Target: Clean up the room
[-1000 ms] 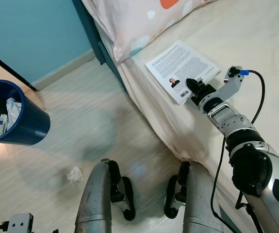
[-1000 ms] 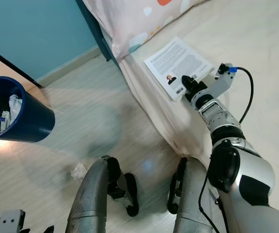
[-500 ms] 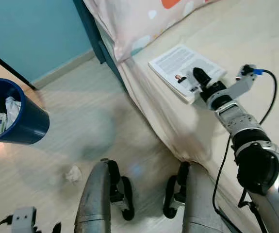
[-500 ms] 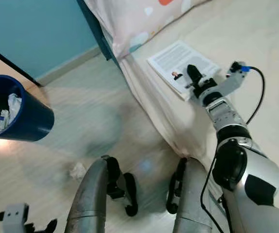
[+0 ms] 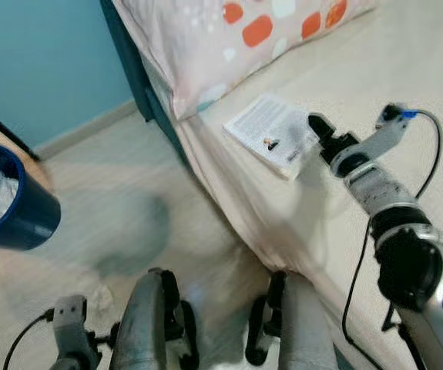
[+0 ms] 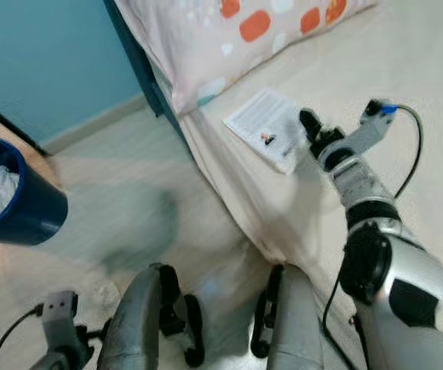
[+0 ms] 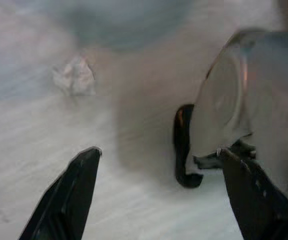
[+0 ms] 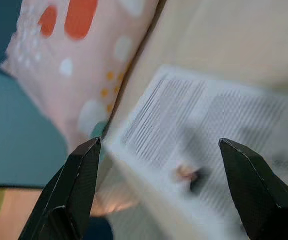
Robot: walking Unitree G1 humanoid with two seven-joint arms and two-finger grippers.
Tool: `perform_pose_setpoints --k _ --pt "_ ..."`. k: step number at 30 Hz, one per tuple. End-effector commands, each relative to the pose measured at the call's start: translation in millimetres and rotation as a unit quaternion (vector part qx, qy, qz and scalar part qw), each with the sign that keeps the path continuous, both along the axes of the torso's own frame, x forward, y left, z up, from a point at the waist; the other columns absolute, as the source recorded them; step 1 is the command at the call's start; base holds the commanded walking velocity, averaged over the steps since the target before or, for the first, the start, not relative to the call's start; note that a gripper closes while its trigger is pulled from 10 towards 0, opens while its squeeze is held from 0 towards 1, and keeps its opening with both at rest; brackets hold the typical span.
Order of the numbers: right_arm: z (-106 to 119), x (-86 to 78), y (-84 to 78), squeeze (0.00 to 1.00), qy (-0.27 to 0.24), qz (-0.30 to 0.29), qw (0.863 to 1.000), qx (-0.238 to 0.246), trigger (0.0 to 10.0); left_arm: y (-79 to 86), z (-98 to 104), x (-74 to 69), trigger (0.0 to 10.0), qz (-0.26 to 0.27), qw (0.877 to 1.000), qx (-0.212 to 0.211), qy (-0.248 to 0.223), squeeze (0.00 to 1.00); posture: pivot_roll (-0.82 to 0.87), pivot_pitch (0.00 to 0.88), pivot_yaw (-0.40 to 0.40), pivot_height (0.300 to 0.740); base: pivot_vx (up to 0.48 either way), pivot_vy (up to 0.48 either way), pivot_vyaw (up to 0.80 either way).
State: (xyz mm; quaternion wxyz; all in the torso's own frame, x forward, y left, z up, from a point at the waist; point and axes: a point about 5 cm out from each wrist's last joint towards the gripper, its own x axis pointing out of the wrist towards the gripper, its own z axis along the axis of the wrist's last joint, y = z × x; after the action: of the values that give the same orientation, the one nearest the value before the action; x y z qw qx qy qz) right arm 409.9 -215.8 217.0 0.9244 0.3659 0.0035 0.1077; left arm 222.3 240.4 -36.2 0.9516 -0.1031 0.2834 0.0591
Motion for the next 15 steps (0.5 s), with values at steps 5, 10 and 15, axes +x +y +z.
perform_pose_setpoints --k 5,10,15 --pt "-34 -7.6 -0.4 0.31 0.074 -0.004 0.997 -0.026 10.0 0.0 -18 -19.0 10.0 0.021 0.999 -0.006 0.050 0.00 0.07 0.260 -0.016 0.592 0.000 0.000 0.00" --pt "-36 -9.8 -15.8 0.00 0.076 -0.055 0.993 -0.066 10.0 -4.5 -20 -16.9 10.0 0.026 0.998 -0.009 0.059 0.00 0.04 0.208 -0.020 0.592 0.000 0.000 0.00" --pt "-26 -8.5 -20.4 0.00 0.032 -0.090 0.987 -0.129 10.0 -11.6 -15 -3.7 10.0 0.027 0.998 -0.016 0.049 0.00 0.00 0.190 -0.020 0.592 0.000 0.000 0.00"
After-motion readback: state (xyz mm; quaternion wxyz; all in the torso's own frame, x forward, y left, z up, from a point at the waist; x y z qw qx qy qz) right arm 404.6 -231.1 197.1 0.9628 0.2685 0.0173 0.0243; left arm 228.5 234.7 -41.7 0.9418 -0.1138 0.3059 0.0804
